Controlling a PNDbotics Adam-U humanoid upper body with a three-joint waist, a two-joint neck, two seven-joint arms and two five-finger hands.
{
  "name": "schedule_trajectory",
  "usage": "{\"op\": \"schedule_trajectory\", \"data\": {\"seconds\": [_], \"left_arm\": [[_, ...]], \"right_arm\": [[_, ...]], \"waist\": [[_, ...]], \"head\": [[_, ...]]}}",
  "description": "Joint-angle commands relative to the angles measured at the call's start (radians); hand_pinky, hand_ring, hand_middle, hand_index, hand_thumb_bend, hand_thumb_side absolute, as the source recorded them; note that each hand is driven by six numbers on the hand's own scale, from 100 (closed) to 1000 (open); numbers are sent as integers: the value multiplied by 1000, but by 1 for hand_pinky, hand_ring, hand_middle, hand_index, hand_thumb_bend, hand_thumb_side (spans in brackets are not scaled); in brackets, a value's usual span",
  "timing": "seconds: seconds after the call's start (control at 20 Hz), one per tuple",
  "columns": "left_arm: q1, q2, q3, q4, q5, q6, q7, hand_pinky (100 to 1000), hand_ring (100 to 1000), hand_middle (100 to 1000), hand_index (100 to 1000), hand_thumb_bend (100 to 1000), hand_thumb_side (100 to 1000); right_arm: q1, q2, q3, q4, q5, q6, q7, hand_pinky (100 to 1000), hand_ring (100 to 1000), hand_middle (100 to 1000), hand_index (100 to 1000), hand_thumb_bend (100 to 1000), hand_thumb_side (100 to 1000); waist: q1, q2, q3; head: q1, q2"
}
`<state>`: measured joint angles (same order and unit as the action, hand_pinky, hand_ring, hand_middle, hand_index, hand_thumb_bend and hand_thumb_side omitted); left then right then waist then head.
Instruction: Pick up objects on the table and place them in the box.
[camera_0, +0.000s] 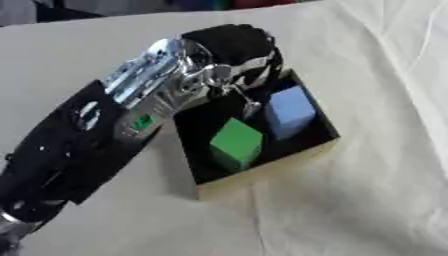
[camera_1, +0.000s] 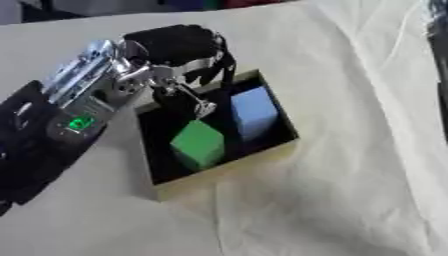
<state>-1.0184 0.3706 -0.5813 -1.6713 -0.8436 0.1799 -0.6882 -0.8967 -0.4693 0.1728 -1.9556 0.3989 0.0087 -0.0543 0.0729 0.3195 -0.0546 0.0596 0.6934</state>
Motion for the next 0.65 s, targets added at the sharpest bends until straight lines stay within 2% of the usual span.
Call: {"op": "schedule_trajectory", "data": {"seconds": [0.05,0.1,0.15,0.2,0.3,0.35,0.45,0.65], "left_arm": [[-9,8,18,-36,7,-1,3,500,409,422,609,100,112],[-6,11,27,-53,9,2,9,550,453,466,657,100,207],[-3,14,38,-74,12,6,18,631,518,541,749,100,432],[3,21,58,-107,16,14,36,683,564,592,808,102,578],[21,38,106,-187,43,34,83,768,647,688,892,100,844],[32,47,133,-231,68,43,111,800,676,722,918,100,929],[56,63,194,-302,130,56,170,813,690,737,932,100,943],[106,105,317,-327,238,18,364,827,709,756,951,100,967]], "right_arm": [[-11,-13,-11,-21,5,0,-5,835,754,680,931,100,837],[-11,-13,-11,-22,5,0,-5,835,754,680,931,100,836],[-11,-13,-11,-23,5,-1,-6,835,752,680,931,100,834],[-10,-14,-11,-24,4,-1,-7,835,750,681,931,100,832],[-8,-16,-12,-29,4,-3,-8,834,750,682,931,100,828],[-7,-17,-13,-32,4,-4,-8,834,750,683,932,100,827],[-4,-19,-13,-40,4,-6,-9,834,751,685,934,100,829],[-4,-22,-9,-44,4,-22,-14,834,756,692,937,100,840]], "waist": [[-5,-22,0],[-5,-23,0],[-5,-24,1],[-5,-25,2],[-3,-28,6],[-3,-29,8],[-2,-30,12],[-1,-33,23]], "head": [[2,-7],[0,-7],[-1,-6],[-4,-5],[-11,-3],[-15,-3],[-20,-1],[-27,-3]]}}
